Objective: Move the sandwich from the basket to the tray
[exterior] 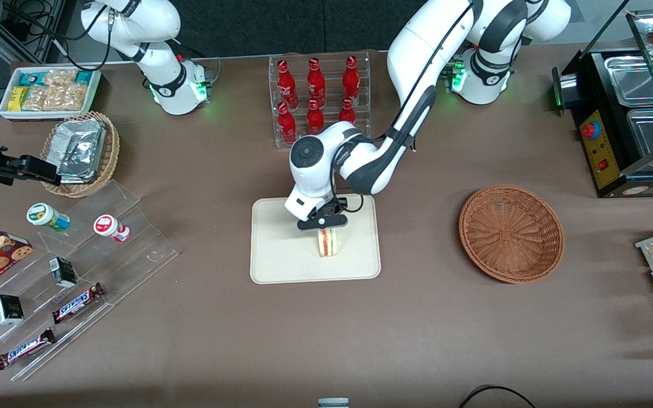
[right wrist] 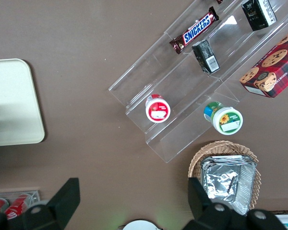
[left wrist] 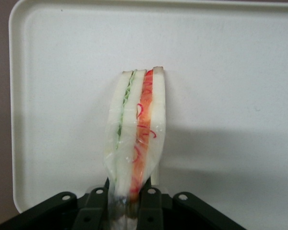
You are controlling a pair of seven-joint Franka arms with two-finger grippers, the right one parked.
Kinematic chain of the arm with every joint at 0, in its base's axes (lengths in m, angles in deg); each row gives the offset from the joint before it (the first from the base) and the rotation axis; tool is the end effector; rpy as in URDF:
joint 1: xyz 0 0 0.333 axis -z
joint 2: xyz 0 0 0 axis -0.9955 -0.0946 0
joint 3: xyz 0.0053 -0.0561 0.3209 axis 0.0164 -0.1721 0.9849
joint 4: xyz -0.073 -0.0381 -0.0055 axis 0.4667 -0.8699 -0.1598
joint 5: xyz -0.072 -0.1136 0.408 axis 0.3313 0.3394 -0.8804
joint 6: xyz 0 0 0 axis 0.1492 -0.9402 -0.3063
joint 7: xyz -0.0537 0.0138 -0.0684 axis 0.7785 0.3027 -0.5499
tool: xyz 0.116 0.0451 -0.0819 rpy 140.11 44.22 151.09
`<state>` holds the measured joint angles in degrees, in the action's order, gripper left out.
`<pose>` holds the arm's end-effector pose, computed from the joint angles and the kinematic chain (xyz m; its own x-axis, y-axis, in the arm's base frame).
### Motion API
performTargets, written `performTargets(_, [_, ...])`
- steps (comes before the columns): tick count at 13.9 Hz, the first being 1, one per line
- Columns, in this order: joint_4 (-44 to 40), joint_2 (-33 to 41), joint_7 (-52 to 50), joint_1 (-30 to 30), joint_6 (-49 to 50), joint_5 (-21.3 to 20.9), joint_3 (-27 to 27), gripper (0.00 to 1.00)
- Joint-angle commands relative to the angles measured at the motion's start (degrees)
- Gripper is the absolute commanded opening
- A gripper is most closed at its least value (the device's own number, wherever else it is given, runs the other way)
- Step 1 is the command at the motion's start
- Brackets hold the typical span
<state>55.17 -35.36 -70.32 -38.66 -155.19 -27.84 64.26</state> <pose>0.5183 -0.5739 0.1900 0.9930 0.1074 0.0493 0.1096 -0.9930 -0.0449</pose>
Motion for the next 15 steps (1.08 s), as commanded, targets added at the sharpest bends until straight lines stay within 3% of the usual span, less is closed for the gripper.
performTargets(1, [-1.0,4.0,-0.9,0.1,3.1,-0.6,1.5,0.99])
performTargets(6, [-0.9,16.6,-1.1,-4.9,15.4,1.4,3.3,0.99])
performTargets(9, [-0.7,24.6,0.9,-10.7,28.6,2.9,3.3,1.00])
performTargets(15, [2.3,39.7,26.4,-27.8,45.9,6.1,3.3,0.99])
